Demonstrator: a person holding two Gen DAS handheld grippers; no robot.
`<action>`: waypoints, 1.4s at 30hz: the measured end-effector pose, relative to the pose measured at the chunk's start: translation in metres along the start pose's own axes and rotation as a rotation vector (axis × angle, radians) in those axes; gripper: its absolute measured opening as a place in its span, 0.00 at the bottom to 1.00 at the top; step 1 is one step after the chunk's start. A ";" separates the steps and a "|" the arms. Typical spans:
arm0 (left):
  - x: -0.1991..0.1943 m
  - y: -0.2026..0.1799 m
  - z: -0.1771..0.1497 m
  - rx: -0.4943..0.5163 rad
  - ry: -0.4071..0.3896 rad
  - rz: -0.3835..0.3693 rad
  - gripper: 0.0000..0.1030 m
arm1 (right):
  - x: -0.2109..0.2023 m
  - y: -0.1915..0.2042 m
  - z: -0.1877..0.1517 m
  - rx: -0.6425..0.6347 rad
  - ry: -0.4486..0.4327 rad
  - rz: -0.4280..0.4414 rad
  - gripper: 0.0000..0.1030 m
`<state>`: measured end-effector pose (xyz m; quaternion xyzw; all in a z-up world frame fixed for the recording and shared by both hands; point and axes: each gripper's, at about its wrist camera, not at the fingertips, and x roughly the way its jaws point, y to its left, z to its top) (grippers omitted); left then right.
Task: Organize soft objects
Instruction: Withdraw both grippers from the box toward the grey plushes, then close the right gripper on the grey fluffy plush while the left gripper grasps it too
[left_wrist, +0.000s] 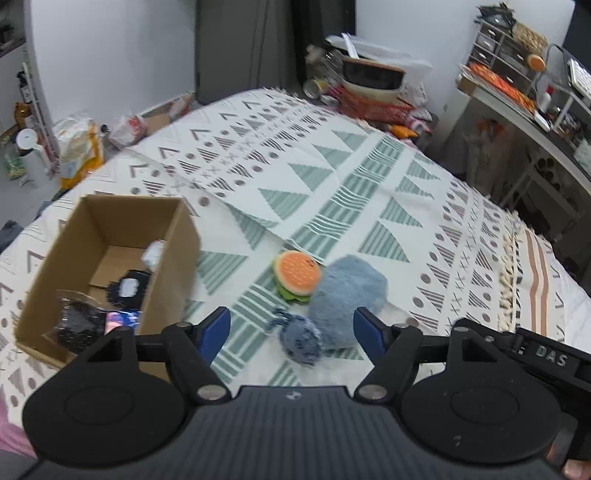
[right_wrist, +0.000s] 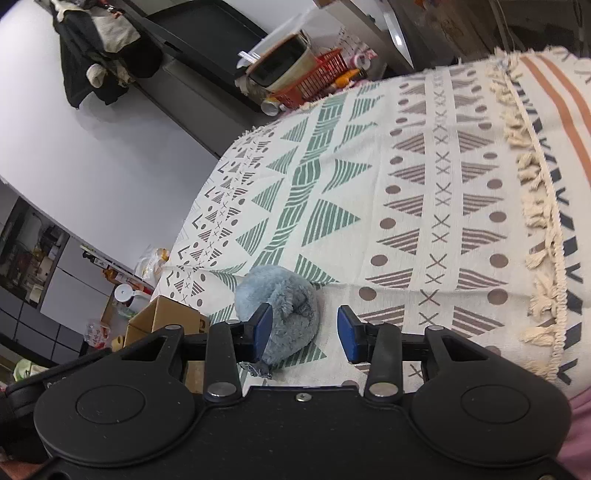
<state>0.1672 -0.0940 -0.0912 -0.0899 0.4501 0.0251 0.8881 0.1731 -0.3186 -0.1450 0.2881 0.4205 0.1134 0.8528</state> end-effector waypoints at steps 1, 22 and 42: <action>0.004 -0.003 0.000 0.007 0.006 -0.005 0.68 | 0.002 -0.002 0.000 0.007 0.007 0.000 0.39; 0.067 -0.070 -0.001 0.126 0.074 -0.028 0.55 | 0.028 -0.047 0.007 0.198 0.066 -0.042 0.39; 0.090 -0.058 0.005 0.119 0.068 0.008 0.26 | 0.043 -0.037 0.010 0.165 0.093 0.034 0.39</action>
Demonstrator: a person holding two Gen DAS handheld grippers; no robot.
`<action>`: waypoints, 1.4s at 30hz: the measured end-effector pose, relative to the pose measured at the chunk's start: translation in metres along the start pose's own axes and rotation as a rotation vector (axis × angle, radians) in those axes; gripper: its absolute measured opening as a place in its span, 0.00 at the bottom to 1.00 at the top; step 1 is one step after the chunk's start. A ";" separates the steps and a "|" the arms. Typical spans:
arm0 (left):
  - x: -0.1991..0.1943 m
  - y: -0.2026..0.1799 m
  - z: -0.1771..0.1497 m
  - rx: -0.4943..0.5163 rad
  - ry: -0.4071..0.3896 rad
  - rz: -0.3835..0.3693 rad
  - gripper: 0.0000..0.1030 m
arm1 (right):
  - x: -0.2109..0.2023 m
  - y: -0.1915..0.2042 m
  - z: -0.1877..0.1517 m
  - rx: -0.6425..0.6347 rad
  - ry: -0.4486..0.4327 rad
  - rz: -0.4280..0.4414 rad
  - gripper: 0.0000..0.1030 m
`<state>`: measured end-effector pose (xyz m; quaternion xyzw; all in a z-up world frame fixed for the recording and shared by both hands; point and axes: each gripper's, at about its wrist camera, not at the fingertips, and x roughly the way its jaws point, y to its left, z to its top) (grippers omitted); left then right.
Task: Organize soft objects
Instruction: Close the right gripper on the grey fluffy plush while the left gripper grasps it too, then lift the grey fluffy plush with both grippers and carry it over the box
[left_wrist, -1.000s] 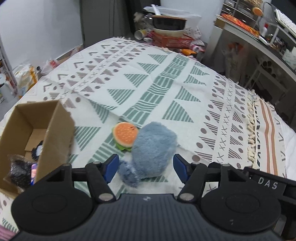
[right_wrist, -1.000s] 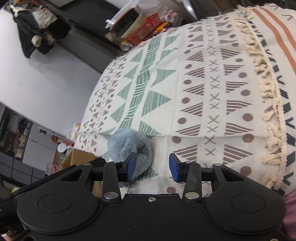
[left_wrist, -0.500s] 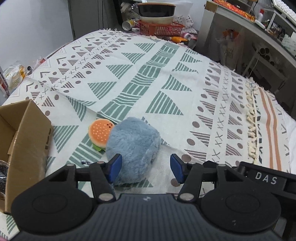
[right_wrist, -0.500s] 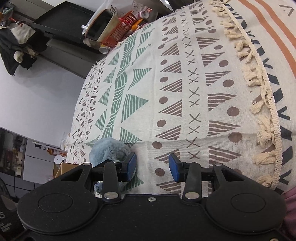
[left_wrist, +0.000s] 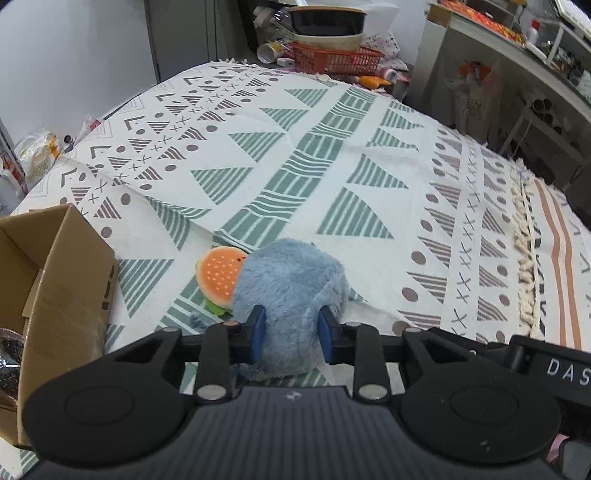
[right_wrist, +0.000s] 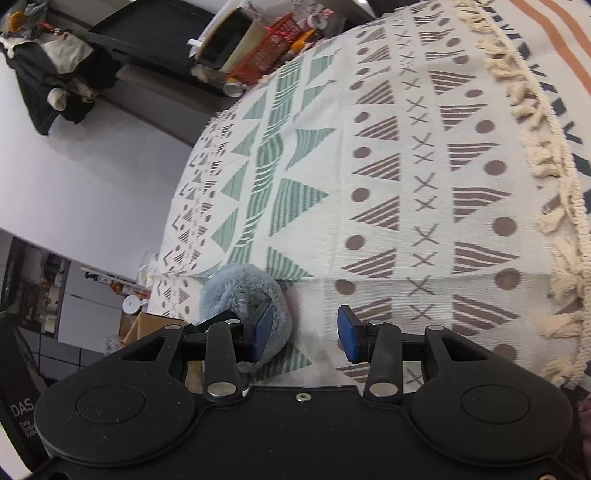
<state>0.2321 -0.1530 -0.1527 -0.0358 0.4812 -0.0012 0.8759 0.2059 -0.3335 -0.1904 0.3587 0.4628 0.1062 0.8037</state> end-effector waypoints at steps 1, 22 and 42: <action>0.000 0.003 0.000 -0.009 -0.001 -0.004 0.25 | 0.001 0.002 0.000 -0.008 0.001 0.007 0.39; 0.002 0.067 0.007 -0.119 0.006 -0.056 0.24 | 0.055 0.044 -0.006 -0.079 0.072 0.078 0.39; 0.007 0.088 0.010 -0.180 0.029 -0.132 0.18 | 0.079 0.056 -0.011 -0.075 0.103 0.067 0.21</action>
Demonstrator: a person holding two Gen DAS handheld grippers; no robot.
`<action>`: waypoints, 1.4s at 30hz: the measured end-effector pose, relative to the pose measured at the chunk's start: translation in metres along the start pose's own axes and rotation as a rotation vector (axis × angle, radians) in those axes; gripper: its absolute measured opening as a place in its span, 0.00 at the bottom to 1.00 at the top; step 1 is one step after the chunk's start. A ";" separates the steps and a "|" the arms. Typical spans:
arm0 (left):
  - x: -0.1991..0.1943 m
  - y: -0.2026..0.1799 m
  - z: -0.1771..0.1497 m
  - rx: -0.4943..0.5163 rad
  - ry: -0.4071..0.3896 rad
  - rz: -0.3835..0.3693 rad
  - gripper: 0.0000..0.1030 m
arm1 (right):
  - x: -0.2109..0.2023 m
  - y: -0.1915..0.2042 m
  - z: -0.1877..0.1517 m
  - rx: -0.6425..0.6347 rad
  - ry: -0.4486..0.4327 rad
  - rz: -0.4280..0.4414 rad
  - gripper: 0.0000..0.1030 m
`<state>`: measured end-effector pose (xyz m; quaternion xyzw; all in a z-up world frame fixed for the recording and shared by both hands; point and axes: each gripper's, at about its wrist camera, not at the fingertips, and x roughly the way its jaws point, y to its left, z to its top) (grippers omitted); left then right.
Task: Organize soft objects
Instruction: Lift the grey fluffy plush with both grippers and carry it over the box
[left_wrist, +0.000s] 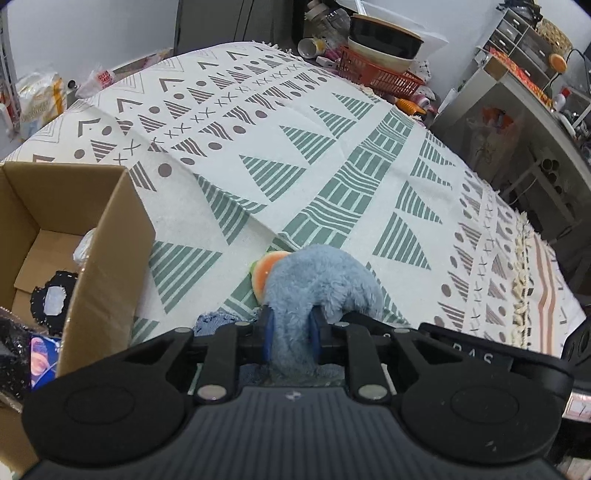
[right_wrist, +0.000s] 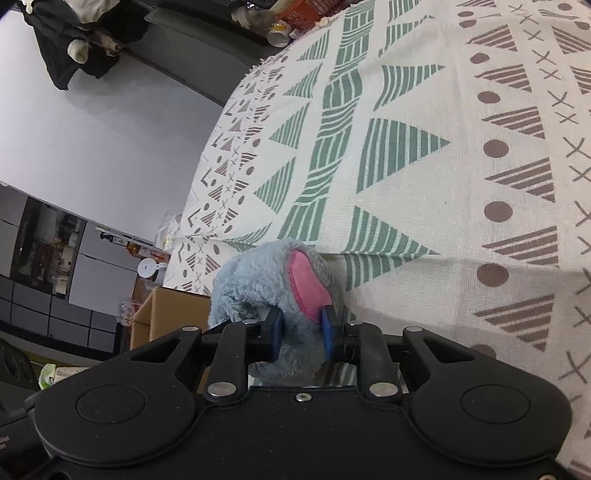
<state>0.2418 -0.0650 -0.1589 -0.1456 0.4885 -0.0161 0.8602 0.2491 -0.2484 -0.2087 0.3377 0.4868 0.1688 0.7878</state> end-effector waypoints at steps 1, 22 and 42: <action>-0.004 -0.001 0.000 0.005 -0.004 -0.002 0.18 | -0.003 0.003 -0.001 -0.008 -0.006 0.001 0.21; -0.084 0.003 -0.021 -0.008 -0.062 -0.107 0.18 | -0.079 0.055 -0.039 -0.140 -0.124 -0.026 0.20; -0.131 0.035 -0.027 -0.042 -0.134 -0.155 0.18 | -0.094 0.106 -0.066 -0.219 -0.169 -0.035 0.20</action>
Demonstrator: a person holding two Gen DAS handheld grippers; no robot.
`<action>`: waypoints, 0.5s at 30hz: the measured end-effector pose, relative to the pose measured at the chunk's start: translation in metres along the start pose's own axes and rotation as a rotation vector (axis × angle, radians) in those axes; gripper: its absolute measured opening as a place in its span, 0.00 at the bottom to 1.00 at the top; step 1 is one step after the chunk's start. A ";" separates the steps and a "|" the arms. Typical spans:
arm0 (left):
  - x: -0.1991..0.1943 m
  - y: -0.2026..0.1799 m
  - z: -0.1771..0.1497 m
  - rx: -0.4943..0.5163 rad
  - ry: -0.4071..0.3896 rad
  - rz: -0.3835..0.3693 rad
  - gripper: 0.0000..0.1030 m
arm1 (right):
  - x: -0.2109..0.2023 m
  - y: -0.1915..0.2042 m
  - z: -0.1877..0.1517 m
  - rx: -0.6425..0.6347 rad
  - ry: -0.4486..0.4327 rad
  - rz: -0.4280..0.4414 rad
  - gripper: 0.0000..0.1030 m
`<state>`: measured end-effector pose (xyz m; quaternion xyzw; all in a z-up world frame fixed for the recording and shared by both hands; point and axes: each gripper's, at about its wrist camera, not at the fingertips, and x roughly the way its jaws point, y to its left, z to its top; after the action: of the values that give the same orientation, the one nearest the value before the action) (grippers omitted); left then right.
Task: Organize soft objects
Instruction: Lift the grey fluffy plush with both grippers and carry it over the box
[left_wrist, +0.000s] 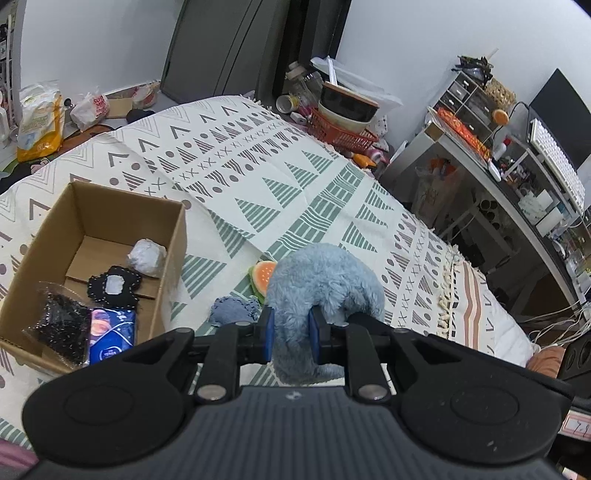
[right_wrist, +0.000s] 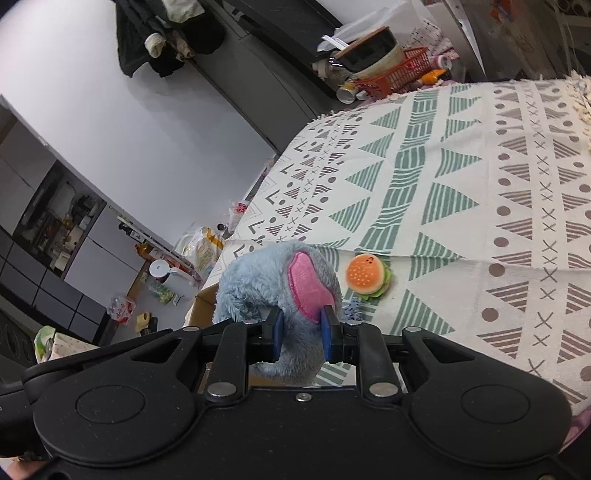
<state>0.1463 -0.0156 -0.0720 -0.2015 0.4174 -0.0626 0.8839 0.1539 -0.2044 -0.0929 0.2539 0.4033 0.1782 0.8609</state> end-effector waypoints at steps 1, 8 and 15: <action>-0.002 0.002 0.000 -0.005 -0.003 -0.003 0.18 | 0.001 0.003 -0.001 -0.006 0.000 -0.001 0.20; -0.011 0.019 0.002 -0.031 -0.019 -0.020 0.18 | 0.006 0.019 -0.004 -0.027 -0.005 -0.008 0.20; -0.018 0.039 0.006 -0.057 -0.031 -0.027 0.18 | 0.016 0.036 -0.008 -0.049 -0.002 -0.009 0.20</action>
<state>0.1371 0.0264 -0.0722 -0.2329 0.4025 -0.0593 0.8833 0.1540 -0.1647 -0.0855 0.2312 0.3990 0.1840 0.8680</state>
